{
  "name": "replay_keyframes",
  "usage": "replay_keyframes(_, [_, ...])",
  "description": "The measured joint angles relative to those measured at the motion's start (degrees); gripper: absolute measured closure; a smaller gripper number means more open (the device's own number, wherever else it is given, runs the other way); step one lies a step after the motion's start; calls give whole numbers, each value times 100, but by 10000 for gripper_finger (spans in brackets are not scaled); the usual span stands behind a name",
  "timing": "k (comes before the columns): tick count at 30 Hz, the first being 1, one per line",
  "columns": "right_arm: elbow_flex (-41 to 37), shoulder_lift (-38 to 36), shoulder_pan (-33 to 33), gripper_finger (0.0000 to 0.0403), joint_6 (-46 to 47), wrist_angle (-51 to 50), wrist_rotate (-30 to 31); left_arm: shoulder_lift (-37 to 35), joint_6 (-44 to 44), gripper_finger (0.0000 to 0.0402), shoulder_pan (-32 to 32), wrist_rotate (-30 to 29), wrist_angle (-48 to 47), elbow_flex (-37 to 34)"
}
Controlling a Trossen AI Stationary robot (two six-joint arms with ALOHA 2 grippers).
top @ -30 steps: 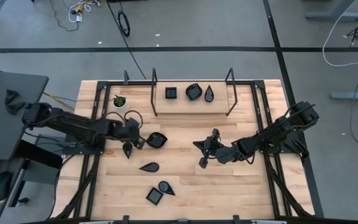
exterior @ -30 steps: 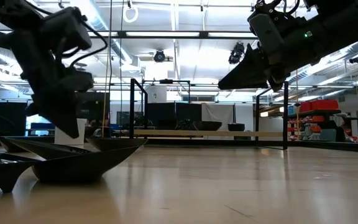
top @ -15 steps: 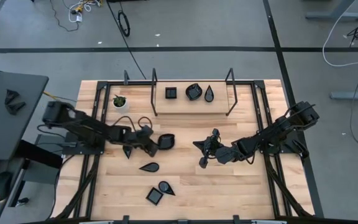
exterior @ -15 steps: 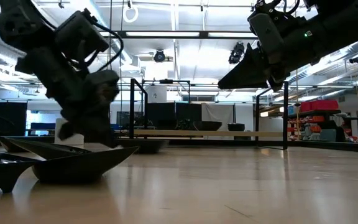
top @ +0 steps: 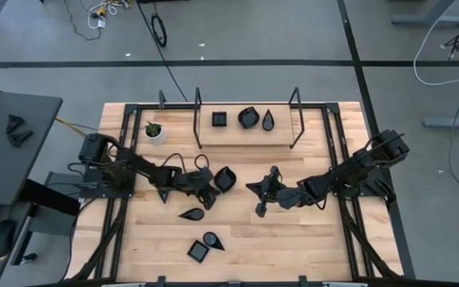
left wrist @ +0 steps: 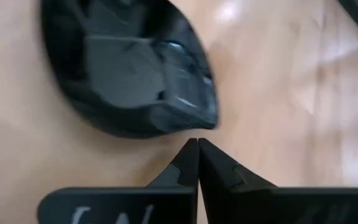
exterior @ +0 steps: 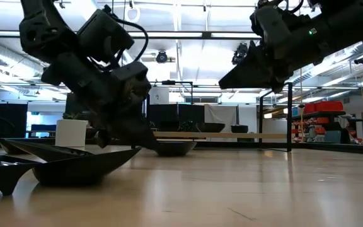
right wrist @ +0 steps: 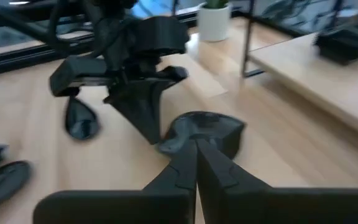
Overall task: Pick & Place Mini shaped plates
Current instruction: Stack the black leaf shaped bowl on top of the other black leaf shaped bowl on the shelf
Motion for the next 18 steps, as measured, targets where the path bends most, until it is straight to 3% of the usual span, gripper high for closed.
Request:
replay_keyframes(5, [22,117,-48,384,-89,288,-656,-243,26,392,-5,471,-472,41])
replay_keyframes(9, [716,515,-294,359,-197,5,-1658,-601,316,394,-131,559,-1202,38])
replay_keyframes(18, [3427,1876,-683,288,-2161,-3734,-2423,-1149,517,385,-590,-189,-1959,-243])
